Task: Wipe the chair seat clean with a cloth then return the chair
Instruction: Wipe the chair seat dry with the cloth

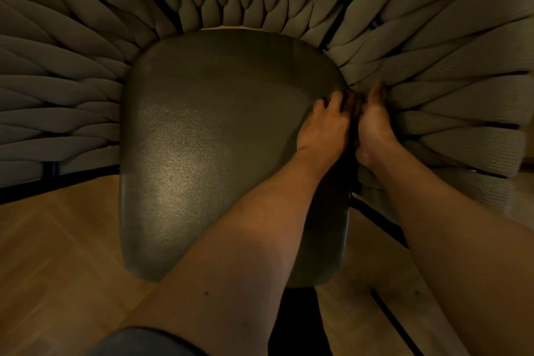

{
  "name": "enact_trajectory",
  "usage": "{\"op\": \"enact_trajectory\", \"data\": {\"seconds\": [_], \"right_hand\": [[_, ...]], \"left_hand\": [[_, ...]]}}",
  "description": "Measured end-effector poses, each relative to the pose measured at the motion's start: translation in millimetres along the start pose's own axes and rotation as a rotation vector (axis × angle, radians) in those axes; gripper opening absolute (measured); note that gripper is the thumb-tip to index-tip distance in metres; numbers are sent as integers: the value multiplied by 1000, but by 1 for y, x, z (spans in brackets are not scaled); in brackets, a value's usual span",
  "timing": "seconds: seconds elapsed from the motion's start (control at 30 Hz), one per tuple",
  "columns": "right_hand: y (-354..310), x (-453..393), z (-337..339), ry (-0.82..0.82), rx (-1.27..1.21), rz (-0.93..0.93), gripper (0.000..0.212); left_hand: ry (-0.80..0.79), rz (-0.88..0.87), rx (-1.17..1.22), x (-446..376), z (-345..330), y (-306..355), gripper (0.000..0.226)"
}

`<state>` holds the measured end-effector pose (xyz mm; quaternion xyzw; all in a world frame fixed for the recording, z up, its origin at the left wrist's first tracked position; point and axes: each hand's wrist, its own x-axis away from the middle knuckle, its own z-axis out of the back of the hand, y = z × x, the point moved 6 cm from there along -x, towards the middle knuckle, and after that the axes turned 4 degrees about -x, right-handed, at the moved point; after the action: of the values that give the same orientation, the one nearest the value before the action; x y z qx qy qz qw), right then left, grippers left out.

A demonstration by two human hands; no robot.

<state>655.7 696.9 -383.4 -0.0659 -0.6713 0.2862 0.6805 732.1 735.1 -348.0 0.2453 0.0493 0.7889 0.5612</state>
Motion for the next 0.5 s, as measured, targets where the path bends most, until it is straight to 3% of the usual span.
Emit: {"op": "enact_trajectory", "data": {"seconds": [0.07,0.13,0.23,0.33,0.43,0.5], "right_hand": [[3,-3,1,31,-1,-25,98],[2,-4,3,94,24,-8,80],[-15,6,1,206,327,142,61],[-25,17,-8,224,630,279,59],[-38,22,-21,214,761,445,66],[-46,22,-32,206,824,449,74]], "left_hand": [[-32,-25,-51,1,2,-4,57],[-21,-41,-107,0,9,-12,55],[-8,-26,-151,1,17,-37,54],[-8,38,-186,5,27,-76,56],[3,92,-210,15,37,-113,60],[8,134,-220,24,42,-134,62]]}}
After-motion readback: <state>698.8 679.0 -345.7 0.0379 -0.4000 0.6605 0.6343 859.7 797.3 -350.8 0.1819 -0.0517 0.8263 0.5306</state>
